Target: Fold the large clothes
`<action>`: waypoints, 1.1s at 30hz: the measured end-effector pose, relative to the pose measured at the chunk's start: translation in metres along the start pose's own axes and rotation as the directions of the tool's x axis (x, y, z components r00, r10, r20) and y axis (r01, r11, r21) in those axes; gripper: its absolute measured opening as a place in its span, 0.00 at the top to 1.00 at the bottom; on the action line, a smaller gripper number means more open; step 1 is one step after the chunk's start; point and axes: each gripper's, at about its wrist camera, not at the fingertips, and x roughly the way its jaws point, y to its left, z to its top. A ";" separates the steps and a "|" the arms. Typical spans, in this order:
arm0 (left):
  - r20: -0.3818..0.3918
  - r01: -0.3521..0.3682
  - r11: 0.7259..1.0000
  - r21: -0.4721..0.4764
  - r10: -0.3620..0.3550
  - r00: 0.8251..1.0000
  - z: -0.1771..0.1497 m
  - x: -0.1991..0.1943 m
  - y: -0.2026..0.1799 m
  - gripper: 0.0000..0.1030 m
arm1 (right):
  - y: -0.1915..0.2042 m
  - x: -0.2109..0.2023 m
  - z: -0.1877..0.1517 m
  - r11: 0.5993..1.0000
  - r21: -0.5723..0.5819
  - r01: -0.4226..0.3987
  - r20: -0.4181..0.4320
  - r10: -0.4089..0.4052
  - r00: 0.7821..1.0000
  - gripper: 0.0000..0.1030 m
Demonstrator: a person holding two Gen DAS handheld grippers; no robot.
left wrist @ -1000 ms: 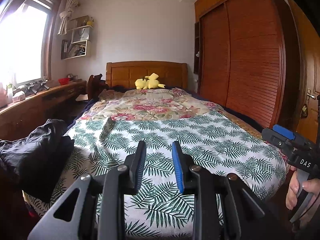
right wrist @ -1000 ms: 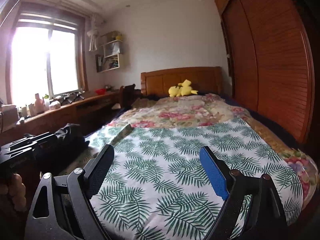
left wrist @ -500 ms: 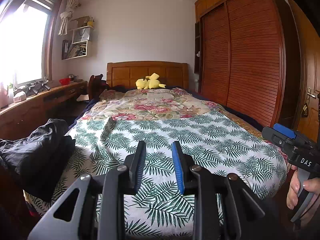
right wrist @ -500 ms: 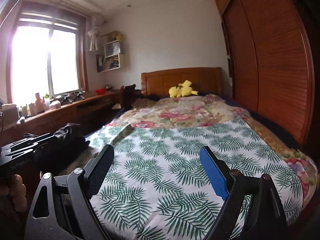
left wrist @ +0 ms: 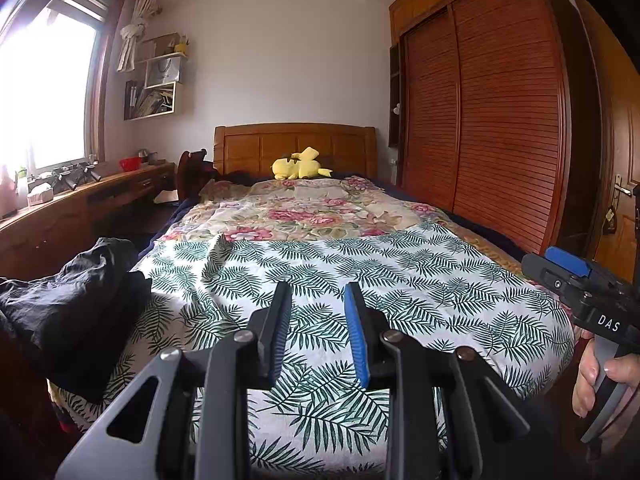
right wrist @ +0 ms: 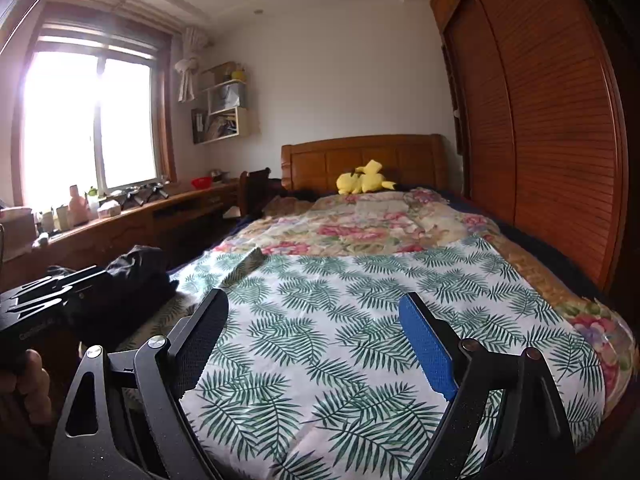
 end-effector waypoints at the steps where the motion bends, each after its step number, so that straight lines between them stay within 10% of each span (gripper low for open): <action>1: 0.001 0.000 1.000 -0.001 0.000 1.000 0.000 -0.001 0.000 0.74 | 0.000 0.000 0.000 1.000 0.000 0.003 0.001 -0.003 1.000 0.14; 33: 0.007 -0.001 1.000 0.004 0.001 1.000 0.001 -0.008 -0.002 0.73 | -0.001 0.001 -0.001 1.000 0.002 0.000 -0.001 0.000 1.000 0.14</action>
